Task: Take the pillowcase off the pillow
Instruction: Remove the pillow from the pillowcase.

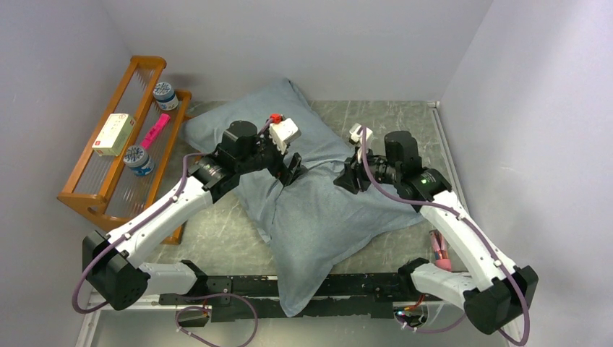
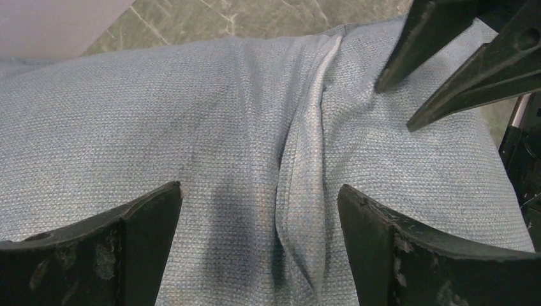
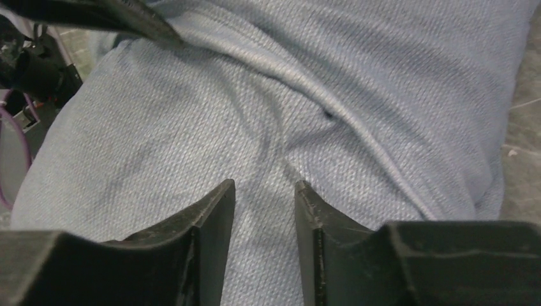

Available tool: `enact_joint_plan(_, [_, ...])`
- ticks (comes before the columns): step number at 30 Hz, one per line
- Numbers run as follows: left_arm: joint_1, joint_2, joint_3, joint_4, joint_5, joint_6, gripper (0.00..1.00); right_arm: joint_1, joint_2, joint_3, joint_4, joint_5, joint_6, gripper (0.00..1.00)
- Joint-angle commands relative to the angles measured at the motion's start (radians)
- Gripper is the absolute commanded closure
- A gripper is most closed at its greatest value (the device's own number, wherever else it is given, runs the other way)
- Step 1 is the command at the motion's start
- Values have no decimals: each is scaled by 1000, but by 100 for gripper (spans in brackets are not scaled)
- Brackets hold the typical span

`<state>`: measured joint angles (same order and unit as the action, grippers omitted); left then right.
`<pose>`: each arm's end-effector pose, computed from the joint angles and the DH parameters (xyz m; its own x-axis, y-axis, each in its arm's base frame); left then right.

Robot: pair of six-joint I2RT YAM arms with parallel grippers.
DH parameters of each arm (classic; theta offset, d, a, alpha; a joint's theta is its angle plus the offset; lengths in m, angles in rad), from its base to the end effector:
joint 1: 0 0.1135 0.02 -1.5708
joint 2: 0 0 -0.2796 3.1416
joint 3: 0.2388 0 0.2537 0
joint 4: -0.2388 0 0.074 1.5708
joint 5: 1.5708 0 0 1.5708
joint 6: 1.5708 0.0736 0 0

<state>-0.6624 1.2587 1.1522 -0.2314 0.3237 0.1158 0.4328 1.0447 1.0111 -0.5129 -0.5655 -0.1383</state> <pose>0.2389 -0.2161 0.3654 -0.1649 0.2676 -0.9493 0.8444 0.5357 0.0043 0.2052 0.1383 0.3362 -0.3612 -0.2951 -0.8846 -0.8274 0.5389 0.1580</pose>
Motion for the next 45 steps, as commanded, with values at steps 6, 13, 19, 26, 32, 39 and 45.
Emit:
enact_joint_plan(6, [-2,-25,14,13,-1,40,4,4,94,71,205,-38,33,46])
enact_joint_plan(13, [-2,-29,2,24,20,38,4,8,133,55,259,-21,47,44])
enact_joint_plan(19, [-2,-22,3,28,40,35,4,10,143,34,289,6,50,44])
enact_joint_plan(26, [-1,-8,20,16,73,30,4,13,138,11,266,3,41,51])
enact_joint_plan(32, [-2,0,29,14,81,26,4,14,135,-16,259,9,37,58])
enact_joint_plan(39, [-3,25,55,-2,96,21,4,17,106,-11,224,26,33,100])
enact_joint_plan(45, [-6,52,82,-8,100,14,4,16,50,-29,165,25,29,100])
